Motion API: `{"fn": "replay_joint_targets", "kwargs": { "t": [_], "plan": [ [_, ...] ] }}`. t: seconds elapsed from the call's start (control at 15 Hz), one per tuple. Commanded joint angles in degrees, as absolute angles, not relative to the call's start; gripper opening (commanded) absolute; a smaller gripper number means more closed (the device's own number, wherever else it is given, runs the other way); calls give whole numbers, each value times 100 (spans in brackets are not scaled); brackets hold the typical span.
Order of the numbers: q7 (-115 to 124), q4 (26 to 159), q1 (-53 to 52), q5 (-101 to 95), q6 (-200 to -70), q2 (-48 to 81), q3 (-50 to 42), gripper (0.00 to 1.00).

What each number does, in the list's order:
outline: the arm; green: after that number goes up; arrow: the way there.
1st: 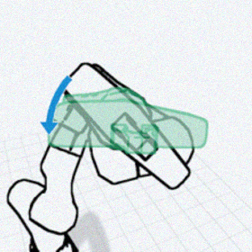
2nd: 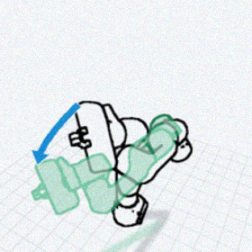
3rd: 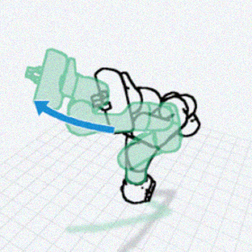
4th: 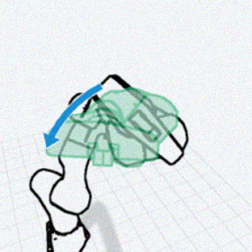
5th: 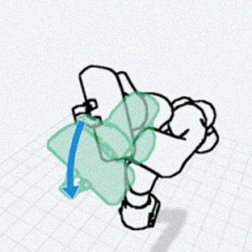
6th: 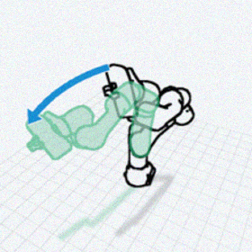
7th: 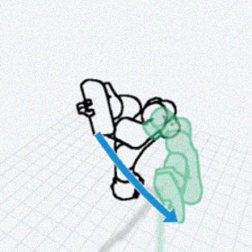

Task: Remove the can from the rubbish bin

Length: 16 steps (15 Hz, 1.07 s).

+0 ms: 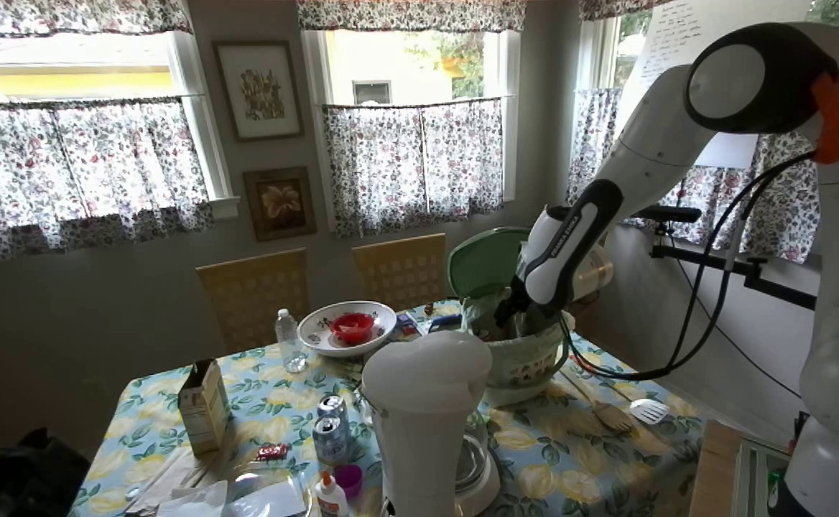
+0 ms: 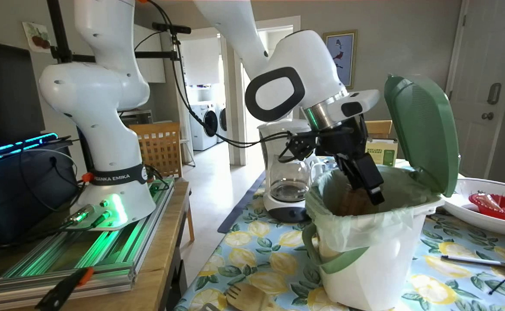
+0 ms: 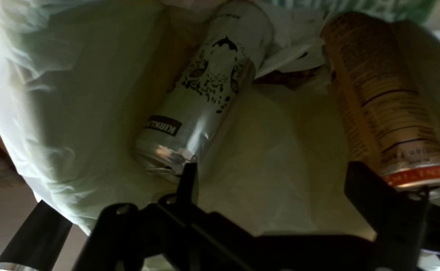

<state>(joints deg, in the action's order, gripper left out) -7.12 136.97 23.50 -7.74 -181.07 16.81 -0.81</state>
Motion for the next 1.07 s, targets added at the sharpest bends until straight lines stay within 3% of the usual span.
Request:
{"fn": "replay_joint_targets", "kwargs": {
  "t": [0.0, 0.4, 1.0],
  "plan": [
    [-879, 13704, 2656, -761, -18243, 1726, 110, 100],
    [-992, 13656, 2889, -802, -18554, 1867, 177, 100],
    [-1035, 13519, 3907, -885, -18746, 2273, 1216, 100]
  ]
}}
